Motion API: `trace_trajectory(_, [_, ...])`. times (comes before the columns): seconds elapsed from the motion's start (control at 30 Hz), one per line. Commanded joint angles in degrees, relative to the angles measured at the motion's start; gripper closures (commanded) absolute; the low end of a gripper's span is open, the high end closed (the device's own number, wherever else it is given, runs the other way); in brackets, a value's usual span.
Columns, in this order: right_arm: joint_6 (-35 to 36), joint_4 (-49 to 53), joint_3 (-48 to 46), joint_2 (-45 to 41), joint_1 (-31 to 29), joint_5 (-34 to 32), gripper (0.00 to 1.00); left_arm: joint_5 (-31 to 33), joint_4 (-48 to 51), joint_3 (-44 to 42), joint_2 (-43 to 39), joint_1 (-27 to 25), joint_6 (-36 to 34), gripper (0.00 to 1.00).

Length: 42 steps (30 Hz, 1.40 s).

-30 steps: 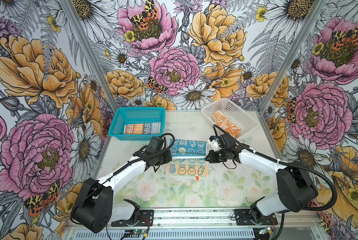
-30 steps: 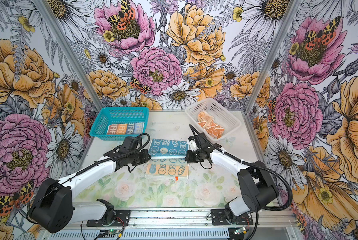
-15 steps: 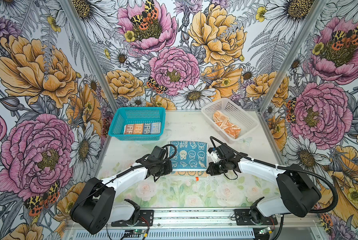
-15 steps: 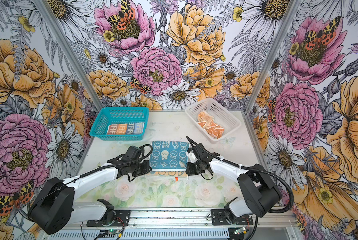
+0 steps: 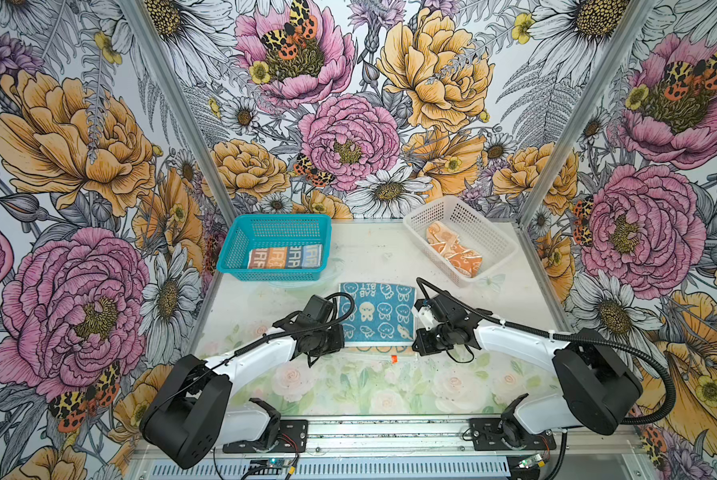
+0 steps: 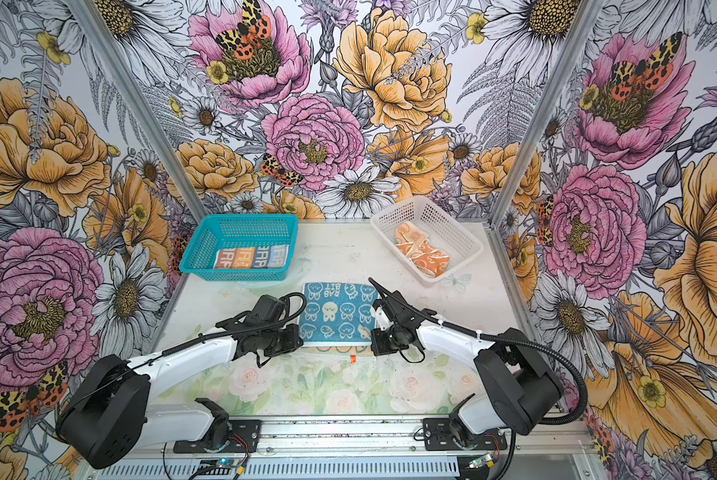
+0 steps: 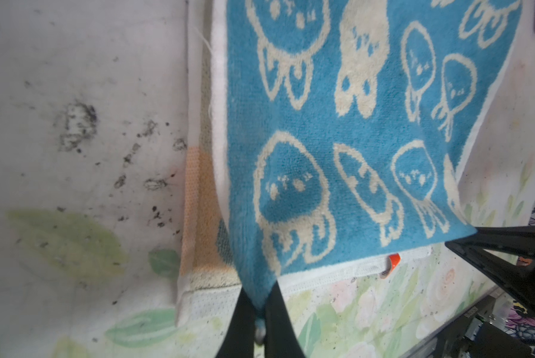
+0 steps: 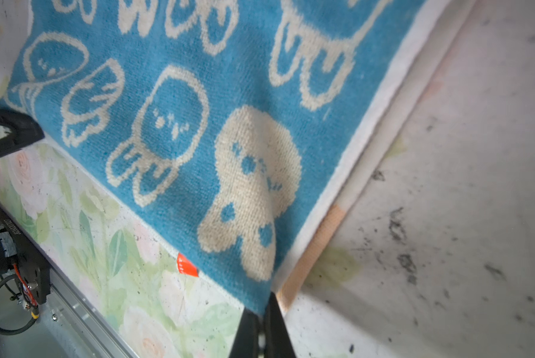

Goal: Fold and stack the towels
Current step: 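Lower the folded edge onto the towel and open both grippers, then regrasp the folded blue towel at its two ends with both grippers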

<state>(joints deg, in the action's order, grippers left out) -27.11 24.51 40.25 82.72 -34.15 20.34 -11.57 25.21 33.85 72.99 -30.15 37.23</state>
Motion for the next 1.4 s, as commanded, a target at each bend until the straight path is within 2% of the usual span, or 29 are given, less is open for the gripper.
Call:
trace_trajectory(0.0, [-1.62, 5.90, -0.96, -2.27, -0.17, -6.54, 0.95, 8.22, 6.48, 0.37, -2.04, 1.37, 0.72, 1.00])
trace_trajectory(0.23, [-1.68, 5.55, -1.75, -0.19, -2.32, -7.82, 0.86, 8.05, 5.63, -1.67, -0.41, 0.15, 1.43, 1.00])
trace_trajectory(0.37, [-1.55, 5.59, -1.24, -0.24, -2.66, -7.51, 0.73, 8.03, 5.59, -1.68, -0.72, -0.05, 1.70, 0.89])
trace_trajectory(0.5, [-1.52, 5.72, -0.20, -1.77, -2.67, -7.15, 0.62, 7.14, 5.71, -0.23, -2.20, -0.08, 1.88, 0.48])
trace_trajectory(0.6, [-1.95, 5.89, 1.87, -2.82, -2.29, -7.07, 0.52, 6.96, 5.64, 1.53, -3.92, -0.08, 2.05, 0.04])
trace_trajectory(0.73, [-2.76, 5.67, 5.22, -1.83, -1.14, -5.47, 0.44, 6.31, 5.64, 4.22, -4.96, 1.28, 2.12, 0.01])
trace_trajectory(0.97, [-3.53, 5.34, 7.23, 0.41, -2.19, -3.12, 0.45, 0.56, -0.26, 6.40, -4.96, 4.00, 4.49, 0.01])
trace_trajectory(1.13, [-4.26, 3.21, 5.73, 2.93, -3.45, -2.50, 0.51, -0.33, -2.61, 7.55, -1.21, 4.40, 4.17, 0.01])
trace_trajectory(1.37, [-2.81, 2.37, 7.59, 9.07, -3.45, -5.84, 0.69, -0.04, -3.91, 10.46, 2.33, 3.80, 3.64, 0.01])
